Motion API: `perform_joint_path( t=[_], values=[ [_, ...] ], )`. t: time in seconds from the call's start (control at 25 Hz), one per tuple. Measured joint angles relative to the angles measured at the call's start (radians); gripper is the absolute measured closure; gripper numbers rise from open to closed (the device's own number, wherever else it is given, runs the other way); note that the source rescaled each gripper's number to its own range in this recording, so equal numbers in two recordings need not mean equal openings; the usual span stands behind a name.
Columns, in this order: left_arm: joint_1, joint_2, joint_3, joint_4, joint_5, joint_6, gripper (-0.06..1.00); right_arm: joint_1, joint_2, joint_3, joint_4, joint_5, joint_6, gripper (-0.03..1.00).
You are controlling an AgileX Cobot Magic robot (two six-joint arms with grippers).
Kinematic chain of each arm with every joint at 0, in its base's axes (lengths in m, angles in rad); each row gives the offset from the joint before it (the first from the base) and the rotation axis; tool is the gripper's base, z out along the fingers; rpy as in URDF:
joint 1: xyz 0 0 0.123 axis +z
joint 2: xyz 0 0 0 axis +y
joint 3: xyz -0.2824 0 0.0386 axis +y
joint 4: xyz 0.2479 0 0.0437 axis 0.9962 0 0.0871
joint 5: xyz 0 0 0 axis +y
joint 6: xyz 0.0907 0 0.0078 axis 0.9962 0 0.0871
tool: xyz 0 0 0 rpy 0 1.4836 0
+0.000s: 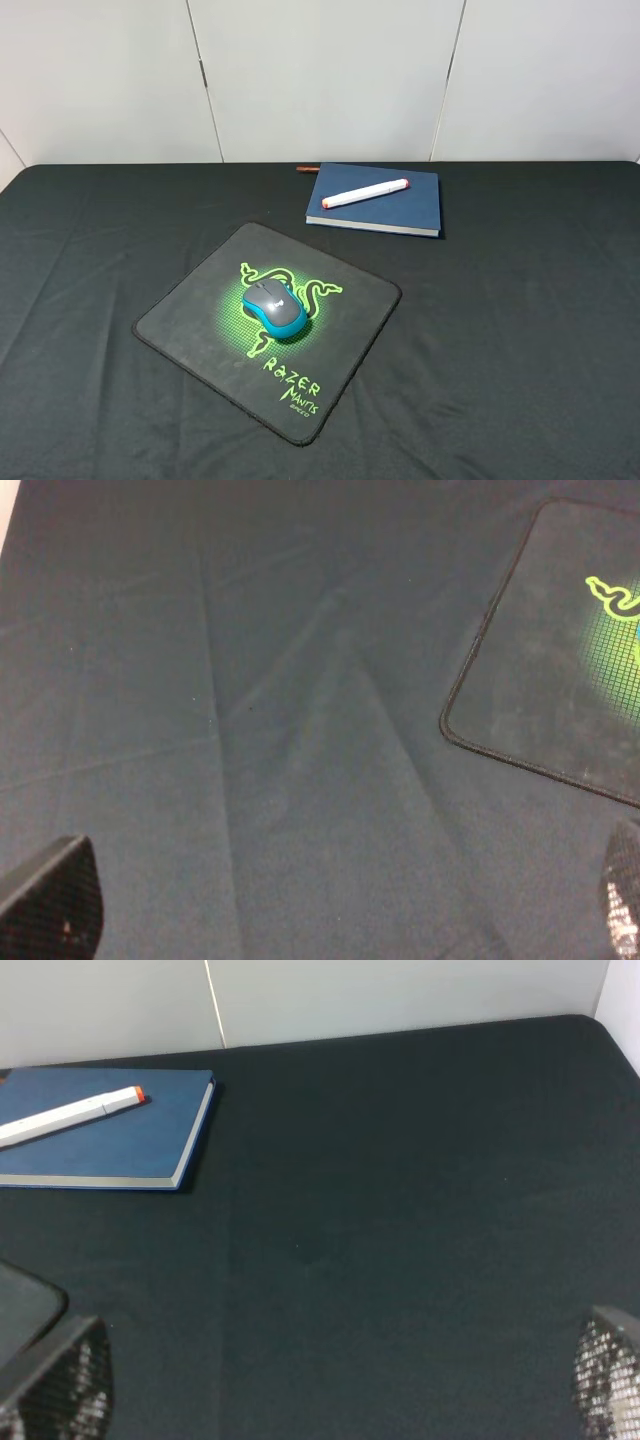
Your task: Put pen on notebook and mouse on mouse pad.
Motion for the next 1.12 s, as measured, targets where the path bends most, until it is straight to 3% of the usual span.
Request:
perform_joint_path(
  t=[0.4, 0.64, 1.12],
  values=[
    [0.000, 0.000, 0.011, -0.010, -0.022, 0.001, -0.05, 0.000, 0.000, 0.000, 0.000, 0.000, 0.000, -0.03],
    [0.000, 0.000, 0.011, -0.019, -0.022, -0.082, -0.05, 0.000, 0.000, 0.000, 0.001, 0.000, 0.000, -0.03],
    [0.000, 0.000, 0.011, -0.019, -0.022, -0.097, -0.05, 0.000, 0.000, 0.000, 0.001, 0.000, 0.000, -0.03]
  ],
)
